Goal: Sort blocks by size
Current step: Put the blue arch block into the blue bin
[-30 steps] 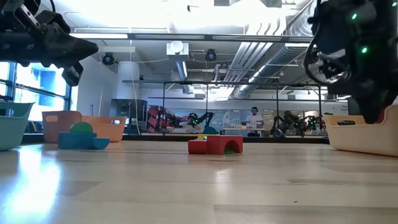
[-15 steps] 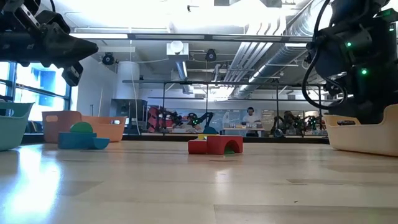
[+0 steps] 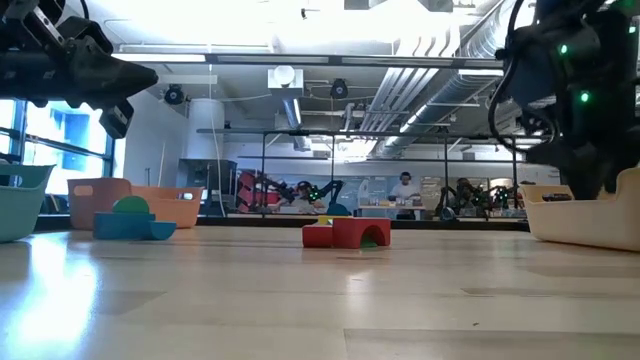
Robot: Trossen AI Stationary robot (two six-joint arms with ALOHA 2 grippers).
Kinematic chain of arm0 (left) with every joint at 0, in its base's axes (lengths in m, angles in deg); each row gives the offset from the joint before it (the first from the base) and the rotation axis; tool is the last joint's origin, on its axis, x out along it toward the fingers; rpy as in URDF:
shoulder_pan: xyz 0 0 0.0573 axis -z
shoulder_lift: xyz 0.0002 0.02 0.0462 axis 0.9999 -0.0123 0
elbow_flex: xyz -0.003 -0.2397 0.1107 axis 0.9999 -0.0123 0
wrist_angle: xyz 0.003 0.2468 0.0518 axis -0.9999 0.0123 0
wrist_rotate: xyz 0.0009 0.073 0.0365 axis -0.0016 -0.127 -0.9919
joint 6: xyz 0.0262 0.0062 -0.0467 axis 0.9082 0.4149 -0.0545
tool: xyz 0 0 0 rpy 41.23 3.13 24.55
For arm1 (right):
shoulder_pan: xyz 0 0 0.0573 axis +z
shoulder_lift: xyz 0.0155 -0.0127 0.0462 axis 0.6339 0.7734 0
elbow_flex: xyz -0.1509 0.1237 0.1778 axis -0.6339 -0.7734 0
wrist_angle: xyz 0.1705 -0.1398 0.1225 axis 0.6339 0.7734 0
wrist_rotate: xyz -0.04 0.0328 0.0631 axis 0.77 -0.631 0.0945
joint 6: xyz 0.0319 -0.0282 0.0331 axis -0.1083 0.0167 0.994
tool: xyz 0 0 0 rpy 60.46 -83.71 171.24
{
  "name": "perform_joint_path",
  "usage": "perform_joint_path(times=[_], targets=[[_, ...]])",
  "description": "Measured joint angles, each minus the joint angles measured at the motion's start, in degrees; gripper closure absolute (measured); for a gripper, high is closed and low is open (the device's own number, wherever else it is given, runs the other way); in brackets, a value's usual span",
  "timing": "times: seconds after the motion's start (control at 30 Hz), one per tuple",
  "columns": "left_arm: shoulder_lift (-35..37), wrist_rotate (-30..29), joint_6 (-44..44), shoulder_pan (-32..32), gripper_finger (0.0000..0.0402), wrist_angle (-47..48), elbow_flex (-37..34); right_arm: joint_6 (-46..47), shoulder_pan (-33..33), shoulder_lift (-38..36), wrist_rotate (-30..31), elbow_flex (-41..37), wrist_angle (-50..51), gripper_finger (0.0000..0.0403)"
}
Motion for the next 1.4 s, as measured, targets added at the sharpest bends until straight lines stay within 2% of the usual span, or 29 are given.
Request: perform_joint_path(times=[0.17,0.3,0.43,0.53,0.63,0.73,0.8,0.87,1.03,1.2,1.27,1.4], targets=[[0.0,-0.01,0.0,-0.02,0.0389,0.0,0.0,0.5,2.59,-3.31,8.17,6.16,7.63,0.0138],[0.0,-0.31,0.04,-0.02,0.0389,0.0,0.0,-0.23,7.72,-5.09,20.23,11.66,5.44,0.0137],[0.0,-0.39,0.04,-0.02,0.0389,-0.01,0.0,-7.36,14.46,-5.08,36.55,13.67,-7.94,0.0137],[0.0,-0.53,0.04,-0.02,0.0389,-0.02,0.0,-20.94,17.76,-4.72,42.22,10.81,-26.93,0.0137],[0.0,-1.83,0.04,-0.02,0.0389,-0.02,0.0,-38.84,19.26,-3.06,41.71,6.0,-49.75,0.0137],[0.0,-3.87,0.21,-0.02,0.0389,-0.46,-0.02,-55.08,19.34,0.42,38.63,0.34,-72.02,0.0137],[0.0,-6.44,3.11,-0.02,0.0389,-1.36,-0.02,-61.02,18.1,3.31,37.34,-3.1,-84.38,0.0137],[0.0,-10.01,6.04,-0.02,0.0389,-2.67,-0.02,-62.48,16.22,6.27,37.32,-5.66,-92.75,0.0137],[0.0,-17.51,7.27,-0.04,0.0389,-5.57,-0.02,-59.68,10.58,10.94,35.96,-8.18,-96.99,0.0137],[0.0,-19.28,17.3,-0.04,0.0389,-11.5,-0.02,-60.74,3.72,14.23,33.6,-7.74,-101.17,0.0137],[-0.2,-17.41,21.25,-0.02,0.0389,-13.93,-0.02,-64.25,0.61,15.39,30.41,-7.69,-105.32,0.0137],[-2.05,-13.63,27.05,-0.02,0.0389,-18.13,0.0,-72.47,-5.99,18.09,17.82,-7.66,-114.9,0.0137]])
